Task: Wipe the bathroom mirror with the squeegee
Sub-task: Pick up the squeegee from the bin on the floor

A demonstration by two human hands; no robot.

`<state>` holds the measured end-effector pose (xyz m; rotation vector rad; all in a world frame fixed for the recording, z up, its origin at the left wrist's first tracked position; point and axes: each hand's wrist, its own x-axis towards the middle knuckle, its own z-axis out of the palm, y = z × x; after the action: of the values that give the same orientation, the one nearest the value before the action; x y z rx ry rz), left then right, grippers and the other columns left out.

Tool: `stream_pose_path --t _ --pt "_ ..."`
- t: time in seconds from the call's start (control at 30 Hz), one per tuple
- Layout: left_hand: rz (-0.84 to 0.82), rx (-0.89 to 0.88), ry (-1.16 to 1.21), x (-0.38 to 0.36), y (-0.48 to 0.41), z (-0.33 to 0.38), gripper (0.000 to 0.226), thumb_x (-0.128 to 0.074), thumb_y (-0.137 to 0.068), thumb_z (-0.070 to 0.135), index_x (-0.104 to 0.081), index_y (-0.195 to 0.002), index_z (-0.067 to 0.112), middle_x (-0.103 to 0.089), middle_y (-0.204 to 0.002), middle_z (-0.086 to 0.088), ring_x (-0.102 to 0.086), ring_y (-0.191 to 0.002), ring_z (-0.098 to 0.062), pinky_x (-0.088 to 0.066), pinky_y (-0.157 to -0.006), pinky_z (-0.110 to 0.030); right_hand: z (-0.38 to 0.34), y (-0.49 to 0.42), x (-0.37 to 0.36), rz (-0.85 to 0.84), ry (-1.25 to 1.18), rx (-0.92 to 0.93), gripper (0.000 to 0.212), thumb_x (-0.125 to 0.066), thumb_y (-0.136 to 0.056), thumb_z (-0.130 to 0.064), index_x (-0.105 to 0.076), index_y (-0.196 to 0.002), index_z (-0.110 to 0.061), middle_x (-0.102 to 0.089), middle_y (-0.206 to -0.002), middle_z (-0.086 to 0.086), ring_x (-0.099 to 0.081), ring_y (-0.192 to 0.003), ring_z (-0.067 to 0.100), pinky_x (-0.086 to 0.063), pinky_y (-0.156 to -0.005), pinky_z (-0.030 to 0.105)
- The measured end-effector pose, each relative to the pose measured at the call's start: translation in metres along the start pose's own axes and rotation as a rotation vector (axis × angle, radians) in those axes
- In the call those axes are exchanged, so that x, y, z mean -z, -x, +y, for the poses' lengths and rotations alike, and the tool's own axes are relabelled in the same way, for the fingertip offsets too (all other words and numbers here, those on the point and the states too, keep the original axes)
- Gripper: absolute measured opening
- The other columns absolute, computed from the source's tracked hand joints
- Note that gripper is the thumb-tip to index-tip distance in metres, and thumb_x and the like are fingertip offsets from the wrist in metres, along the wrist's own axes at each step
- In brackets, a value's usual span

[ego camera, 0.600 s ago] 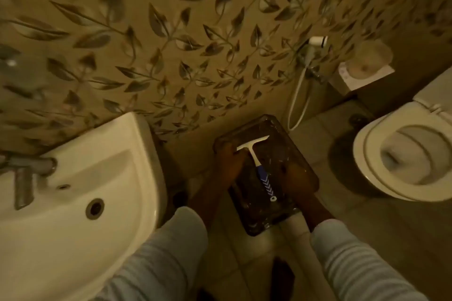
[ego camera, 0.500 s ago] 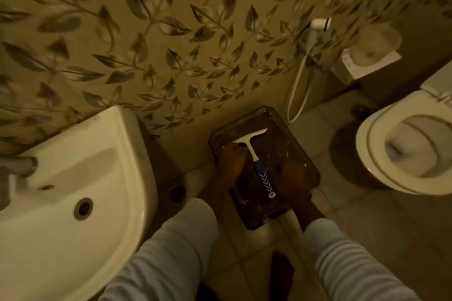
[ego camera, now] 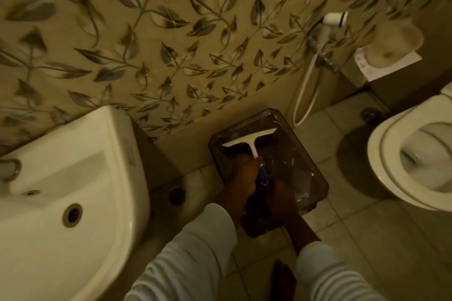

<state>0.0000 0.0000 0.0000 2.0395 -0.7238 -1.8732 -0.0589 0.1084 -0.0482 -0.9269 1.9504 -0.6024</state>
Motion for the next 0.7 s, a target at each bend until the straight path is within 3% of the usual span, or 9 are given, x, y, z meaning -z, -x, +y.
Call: stream_pose_path --t 0.07,0.13,0.23,0.33,0.47,0.6,0.7 --pt "-0.064 -0.04 -0.004 0.009 0.022 0.017 0.029 -0.066 -0.101 0.019 -0.068 -0.125 0.004 -0.069 -0.127 -0.017 -0.067 -0.114 -0.033 -0.056 -0.098 -0.048 -0.015 0.014 0.008 0.095 -0.097 0.104 0.016 -0.059 -0.103 -0.009 -0.069 -0.114 -0.004 -0.069 -0.097 0.008 -0.065 -0.089 0.024 -0.044 -0.081 0.029" --pt "-0.106 -0.11 0.016 0.021 0.052 0.038 0.021 -0.068 -0.1 0.021 -0.071 -0.115 0.007 -0.071 -0.122 -0.015 -0.068 -0.111 -0.032 -0.058 -0.095 -0.046 -0.038 0.031 0.025 0.147 -0.195 0.173 0.019 -0.06 -0.102 -0.006 -0.067 -0.12 -0.006 -0.066 -0.1 -0.004 -0.06 -0.086 0.012 -0.043 -0.085 0.029" --pt "-0.178 -0.215 0.055 0.044 0.111 0.067 0.016 -0.067 -0.1 0.023 -0.073 -0.106 0.009 -0.074 -0.108 -0.011 -0.071 -0.096 -0.025 -0.061 -0.081 -0.035 -0.088 0.064 0.059 0.045 -0.229 0.19 0.011 -0.063 -0.101 -0.017 -0.064 -0.111 -0.021 -0.066 -0.094 -0.013 -0.063 -0.081 0.004 -0.051 -0.08 0.029" --pt "-0.245 -0.337 0.114 0.075 0.184 0.094 0.023 -0.068 -0.099 0.024 -0.074 -0.112 0.005 -0.076 -0.101 -0.009 -0.072 -0.085 -0.019 -0.059 -0.067 -0.028 -0.145 0.111 0.089 0.069 -0.33 0.271 0.012 -0.068 -0.099 -0.023 -0.065 -0.099 -0.035 -0.071 -0.087 -0.008 -0.069 -0.081 -0.001 -0.054 -0.071 0.015" --pt "-0.249 -0.508 0.169 0.128 0.282 0.13 0.013 -0.074 -0.094 0.018 -0.076 -0.105 0.009 -0.079 -0.1 -0.008 -0.074 -0.085 -0.015 -0.058 -0.074 -0.026 -0.229 0.177 0.118 -0.043 -0.459 0.329 0.014 -0.076 -0.093 -0.02 -0.072 -0.105 -0.028 -0.077 -0.091 0.0 -0.075 -0.086 0.017 -0.064 -0.074 0.04" --pt "-0.222 -0.725 0.144 0.195 0.376 0.156 0.022 -0.078 -0.092 0.019 -0.077 -0.112 0.01 -0.08 -0.104 -0.006 -0.077 -0.096 -0.018 -0.06 -0.08 -0.027 -0.311 0.233 0.122 -0.062 -0.482 0.474 0.025 -0.08 -0.087 -0.004 -0.074 -0.106 -0.019 -0.078 -0.084 -0.005 -0.075 -0.079 0.008 -0.056 -0.06 0.014" --pt "-0.169 -0.88 0.089 0.253 0.438 0.168 0.023 -0.076 -0.094 0.021 -0.077 -0.115 0.011 -0.08 -0.103 -0.003 -0.076 -0.092 -0.012 -0.058 -0.066 -0.021 -0.369 0.269 0.11 -0.139 -0.471 0.55 0.024 -0.076 -0.088 0.002 -0.071 -0.108 -0.011 -0.076 -0.077 0.004 -0.076 -0.083 0.024 -0.056 -0.056 0.018"
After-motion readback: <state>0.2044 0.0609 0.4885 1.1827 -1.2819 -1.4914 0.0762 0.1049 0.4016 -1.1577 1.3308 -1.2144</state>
